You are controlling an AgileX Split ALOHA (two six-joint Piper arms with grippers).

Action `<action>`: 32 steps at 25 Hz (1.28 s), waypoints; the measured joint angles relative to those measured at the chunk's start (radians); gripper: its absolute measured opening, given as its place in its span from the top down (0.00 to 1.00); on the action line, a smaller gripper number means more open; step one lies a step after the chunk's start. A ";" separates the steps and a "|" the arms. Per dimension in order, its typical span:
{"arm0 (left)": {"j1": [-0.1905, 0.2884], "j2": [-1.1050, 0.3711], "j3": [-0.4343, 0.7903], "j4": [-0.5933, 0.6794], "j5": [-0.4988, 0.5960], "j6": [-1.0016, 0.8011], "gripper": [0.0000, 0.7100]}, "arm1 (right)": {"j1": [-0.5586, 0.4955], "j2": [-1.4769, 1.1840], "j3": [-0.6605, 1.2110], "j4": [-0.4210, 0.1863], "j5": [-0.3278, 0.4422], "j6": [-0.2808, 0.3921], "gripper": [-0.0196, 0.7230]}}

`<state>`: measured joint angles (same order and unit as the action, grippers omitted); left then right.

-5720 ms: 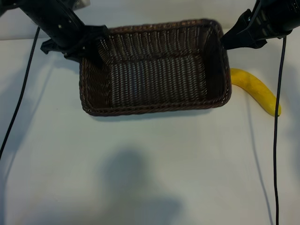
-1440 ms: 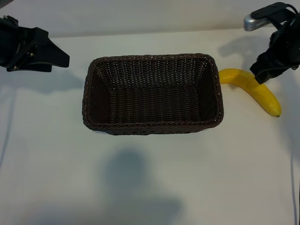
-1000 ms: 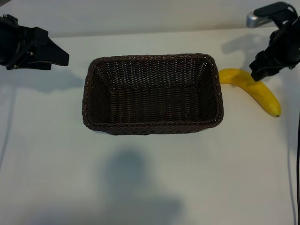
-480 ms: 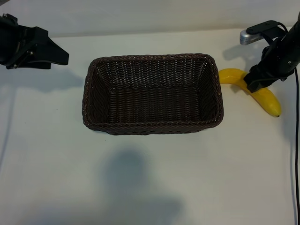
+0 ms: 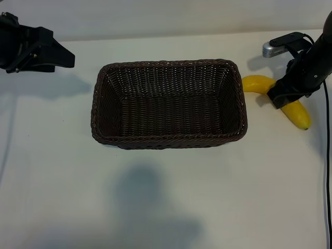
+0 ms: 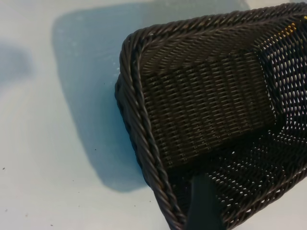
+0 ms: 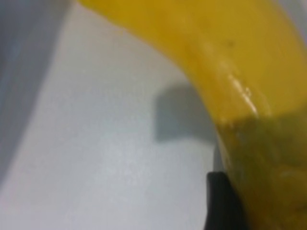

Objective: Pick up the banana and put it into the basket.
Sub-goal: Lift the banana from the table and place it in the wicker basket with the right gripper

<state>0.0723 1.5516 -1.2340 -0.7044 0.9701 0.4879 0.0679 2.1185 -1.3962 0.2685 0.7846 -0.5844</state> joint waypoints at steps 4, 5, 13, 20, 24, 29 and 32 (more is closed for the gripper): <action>0.000 0.000 0.000 0.000 -0.004 0.001 0.23 | 0.000 -0.045 -0.014 0.014 0.040 -0.023 0.42; 0.000 0.000 0.000 0.000 -0.004 0.001 0.23 | 0.000 -0.059 -0.027 0.022 0.058 -0.025 0.42; 0.000 0.000 0.000 0.000 -0.005 0.002 0.23 | 0.000 -0.137 -0.102 0.048 0.185 -0.028 0.42; 0.000 0.000 0.000 0.000 -0.004 0.005 0.23 | 0.000 -0.283 -0.127 0.068 0.214 -0.026 0.42; 0.000 0.000 0.000 0.000 -0.004 0.005 0.23 | 0.000 -0.348 -0.127 0.081 0.231 -0.020 0.42; 0.000 0.000 0.000 0.000 -0.004 0.005 0.23 | 0.000 -0.403 -0.127 0.170 0.277 -0.026 0.42; 0.000 0.000 0.000 0.000 -0.004 0.005 0.23 | 0.003 -0.427 -0.127 0.238 0.322 -0.050 0.42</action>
<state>0.0723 1.5516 -1.2340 -0.7044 0.9666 0.4933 0.0711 1.6918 -1.5236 0.5061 1.1063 -0.6346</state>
